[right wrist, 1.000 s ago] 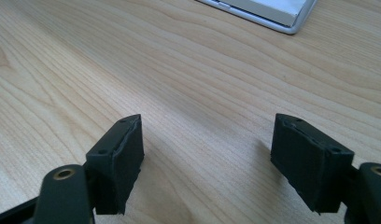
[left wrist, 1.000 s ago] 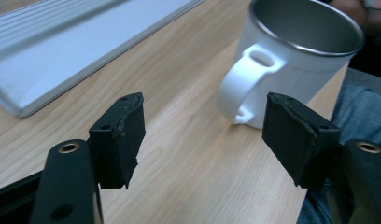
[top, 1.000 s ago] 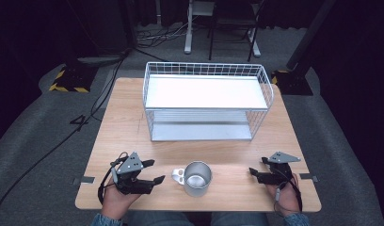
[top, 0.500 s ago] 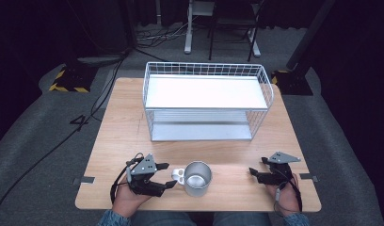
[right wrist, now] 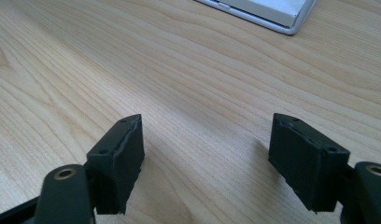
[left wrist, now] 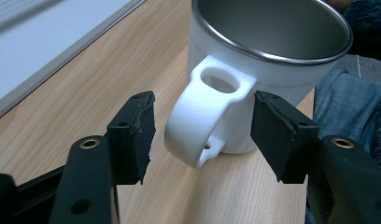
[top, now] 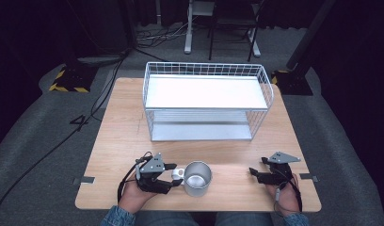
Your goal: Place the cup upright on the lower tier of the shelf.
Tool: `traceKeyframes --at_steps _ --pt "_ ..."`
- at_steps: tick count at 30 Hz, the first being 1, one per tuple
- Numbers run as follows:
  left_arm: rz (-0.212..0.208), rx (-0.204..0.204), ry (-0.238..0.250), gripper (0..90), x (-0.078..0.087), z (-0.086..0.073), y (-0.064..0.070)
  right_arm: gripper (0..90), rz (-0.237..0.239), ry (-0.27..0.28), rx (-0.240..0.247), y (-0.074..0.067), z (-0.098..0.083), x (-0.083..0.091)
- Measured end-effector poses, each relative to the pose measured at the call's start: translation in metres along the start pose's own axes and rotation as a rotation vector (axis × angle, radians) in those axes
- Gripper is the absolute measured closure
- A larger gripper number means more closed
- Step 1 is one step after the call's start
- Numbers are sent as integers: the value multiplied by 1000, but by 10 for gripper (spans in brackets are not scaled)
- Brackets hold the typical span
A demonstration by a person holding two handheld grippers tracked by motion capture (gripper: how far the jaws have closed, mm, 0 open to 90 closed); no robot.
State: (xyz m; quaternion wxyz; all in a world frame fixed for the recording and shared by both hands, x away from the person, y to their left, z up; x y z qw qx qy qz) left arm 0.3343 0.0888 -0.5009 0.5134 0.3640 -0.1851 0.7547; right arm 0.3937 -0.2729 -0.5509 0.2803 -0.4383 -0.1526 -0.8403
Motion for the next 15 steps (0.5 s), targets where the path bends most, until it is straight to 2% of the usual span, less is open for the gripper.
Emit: traceKeyframes --at_steps 2,7,10,13,14,15 --pt "2 -17 9 423 -1 0 1 269 0 0 0 0 0 0" --pt "-6 -23 -2 489 0 -2 2 270 -1 0 -1 0 0 0" --pt "-19 -35 -10 530 3 -5 6 271 0 0 -1 0 0 0" --pt "-30 -28 -13 554 4 -6 8 272 0 0 -1 0 0 0" --pt "-50 -33 -16 560 6 -7 12 272 0 0 -1 0 0 0" --pt "-50 -33 -16 565 6 -7 12 272 0 0 -1 0 0 0"
Point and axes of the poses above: each handheld gripper's, and its own axes: x roughly backward along the jaws, z roughly out of its top, y roughly to its right, the point moved 7 cm from there along -x, roughly forward along the jaws, and after that the axes turned 14 degrees about -y, right-handed, at the moved point
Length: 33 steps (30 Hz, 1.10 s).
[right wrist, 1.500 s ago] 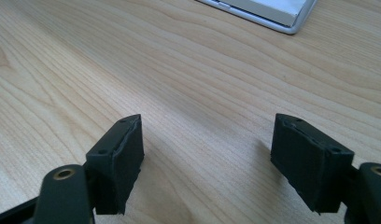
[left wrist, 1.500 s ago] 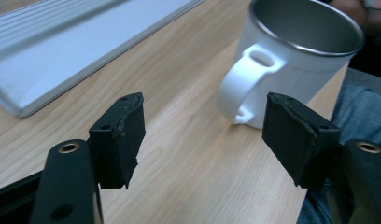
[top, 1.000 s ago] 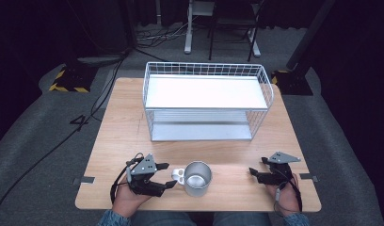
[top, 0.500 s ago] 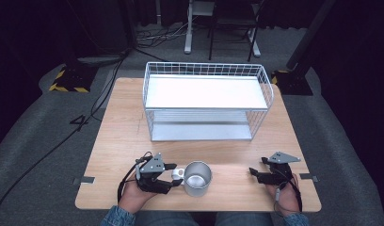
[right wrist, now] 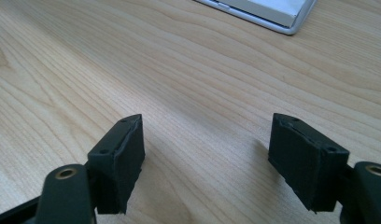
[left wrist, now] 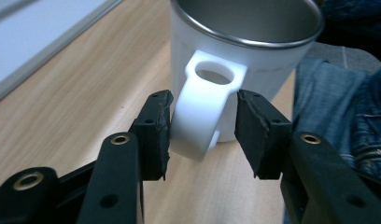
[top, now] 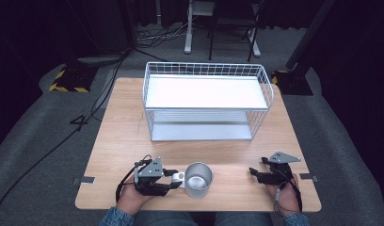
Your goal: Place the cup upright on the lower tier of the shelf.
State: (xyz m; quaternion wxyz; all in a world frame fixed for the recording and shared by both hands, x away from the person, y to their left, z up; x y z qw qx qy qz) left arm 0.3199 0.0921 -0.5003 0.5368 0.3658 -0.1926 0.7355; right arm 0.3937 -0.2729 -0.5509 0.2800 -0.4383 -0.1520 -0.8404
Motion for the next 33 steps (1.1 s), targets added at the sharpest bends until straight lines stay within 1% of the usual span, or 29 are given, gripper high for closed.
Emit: traceKeyframes --at_steps 1,2,4,6,7,10,11,15,17,24,28,32,33 --pt "-9 -10 -3 573 0 0 3 273 0 0 0 0 0 0" --pt "-9 -10 -3 579 0 0 3 273 0 0 0 0 0 0" --pt "-27 -18 -6 590 0 1 8 275 1 0 -1 0 0 0" --pt "-27 -24 -7 596 0 2 9 275 1 0 -1 0 0 0" --pt "-29 -32 -9 610 0 3 11 276 1 0 -1 0 0 0" --pt "-34 -39 -14 639 -1 4 13 276 1 1 -1 0 0 0" --pt "-32 -49 -21 639 -1 4 13 276 1 1 -1 0 0 0" --pt "-33 -75 -35 680 -3 5 17 280 0 3 -1 0 0 0" --pt "-26 -84 -40 705 -4 7 18 281 0 3 0 0 0 0" --pt "2 -86 -32 714 -3 9 20 283 0 2 -3 0 0 0" --pt "16 -77 -25 717 -2 11 20 284 0 2 -3 0 0 0" --pt "23 -59 -12 718 -2 12 20 284 -1 2 -2 0 0 0" --pt "25 -47 7 718 -1 15 19 285 -2 2 -3 0 0 0"
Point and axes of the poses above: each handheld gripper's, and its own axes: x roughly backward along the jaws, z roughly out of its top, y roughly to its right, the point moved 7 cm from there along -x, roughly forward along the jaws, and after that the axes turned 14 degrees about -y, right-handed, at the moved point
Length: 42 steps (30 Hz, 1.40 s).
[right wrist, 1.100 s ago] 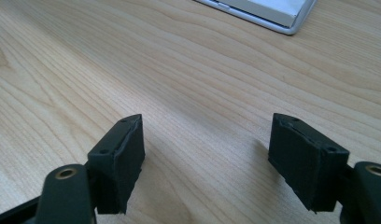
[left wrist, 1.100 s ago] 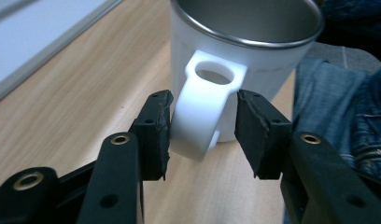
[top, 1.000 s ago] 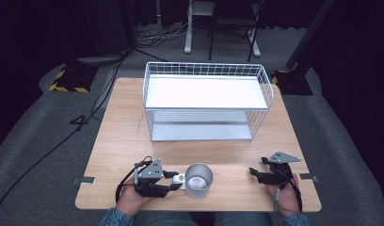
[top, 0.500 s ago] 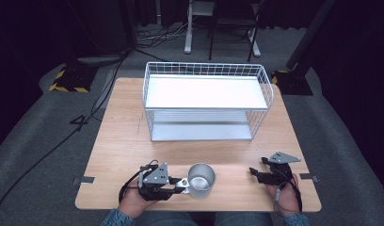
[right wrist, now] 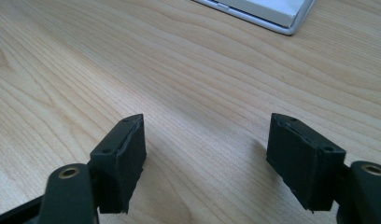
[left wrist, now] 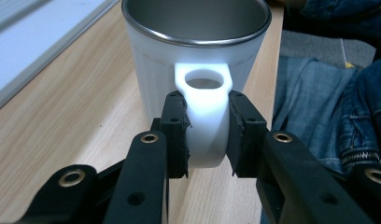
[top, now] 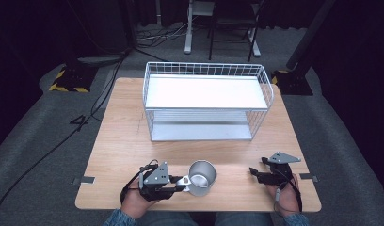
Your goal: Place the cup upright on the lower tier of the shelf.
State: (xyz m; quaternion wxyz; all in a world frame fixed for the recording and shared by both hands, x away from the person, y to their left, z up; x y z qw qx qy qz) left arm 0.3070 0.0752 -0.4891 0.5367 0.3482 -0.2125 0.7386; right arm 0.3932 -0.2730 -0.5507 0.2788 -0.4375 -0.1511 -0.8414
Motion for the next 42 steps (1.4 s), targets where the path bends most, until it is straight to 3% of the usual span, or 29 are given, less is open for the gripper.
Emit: traceKeyframes --at_steps 6,15,23,33,37,42 --pt "7 26 40 718 7 7 -4 285 0 1 0 0 0 0" --pt "31 48 52 718 12 22 -15 287 -1 0 0 0 0 0" --pt "67 108 86 717 17 37 -35 289 -3 1 -3 0 0 0" --pt "96 112 113 717 18 54 -56 293 -5 1 -7 0 0 0" --pt "101 131 123 718 16 58 -67 293 -7 1 -9 1 0 0" --pt "138 157 112 717 11 62 -82 293 -8 1 -9 1 0 0"
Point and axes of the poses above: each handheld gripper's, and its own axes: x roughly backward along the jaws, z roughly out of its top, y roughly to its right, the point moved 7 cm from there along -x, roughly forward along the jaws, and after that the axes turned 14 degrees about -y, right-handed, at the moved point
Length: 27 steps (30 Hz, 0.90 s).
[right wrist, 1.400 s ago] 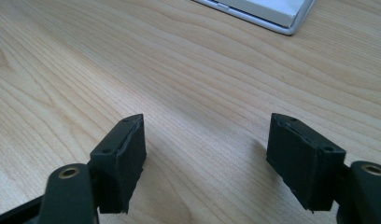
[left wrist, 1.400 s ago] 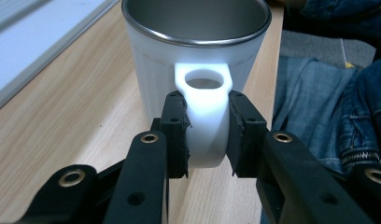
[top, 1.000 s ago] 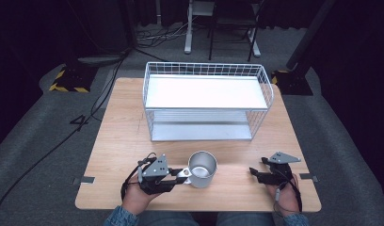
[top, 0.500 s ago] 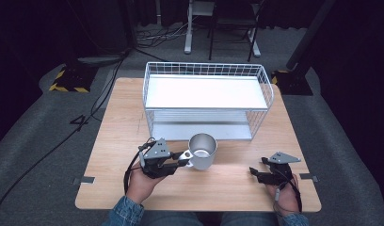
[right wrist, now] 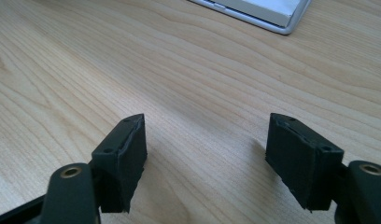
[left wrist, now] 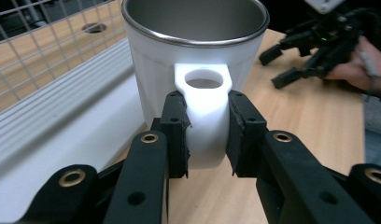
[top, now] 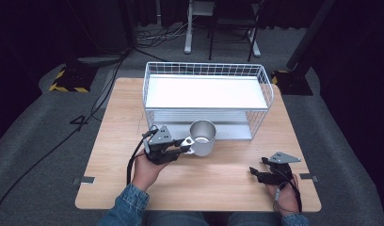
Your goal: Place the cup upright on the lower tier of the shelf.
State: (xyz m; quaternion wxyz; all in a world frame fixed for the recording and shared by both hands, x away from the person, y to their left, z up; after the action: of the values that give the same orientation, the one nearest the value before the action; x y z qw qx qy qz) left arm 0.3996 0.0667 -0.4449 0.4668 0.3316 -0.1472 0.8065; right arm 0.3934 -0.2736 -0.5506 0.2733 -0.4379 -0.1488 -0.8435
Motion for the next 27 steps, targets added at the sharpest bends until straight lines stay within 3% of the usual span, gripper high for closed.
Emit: traceKeyframes --at_steps 6,11,17,23,27 --pt "45 51 19 717 -12 9 -11 293 0 0 0 0 0 0" --pt "106 66 28 717 -19 17 -21 293 -1 0 -1 0 0 0" --pt "142 105 48 717 -26 23 -34 293 -2 0 -3 0 0 0" --pt "207 121 81 717 -38 25 -48 293 -1 0 -3 0 0 0" --pt "221 129 88 717 -45 25 -53 293 -1 -1 -3 0 0 0"
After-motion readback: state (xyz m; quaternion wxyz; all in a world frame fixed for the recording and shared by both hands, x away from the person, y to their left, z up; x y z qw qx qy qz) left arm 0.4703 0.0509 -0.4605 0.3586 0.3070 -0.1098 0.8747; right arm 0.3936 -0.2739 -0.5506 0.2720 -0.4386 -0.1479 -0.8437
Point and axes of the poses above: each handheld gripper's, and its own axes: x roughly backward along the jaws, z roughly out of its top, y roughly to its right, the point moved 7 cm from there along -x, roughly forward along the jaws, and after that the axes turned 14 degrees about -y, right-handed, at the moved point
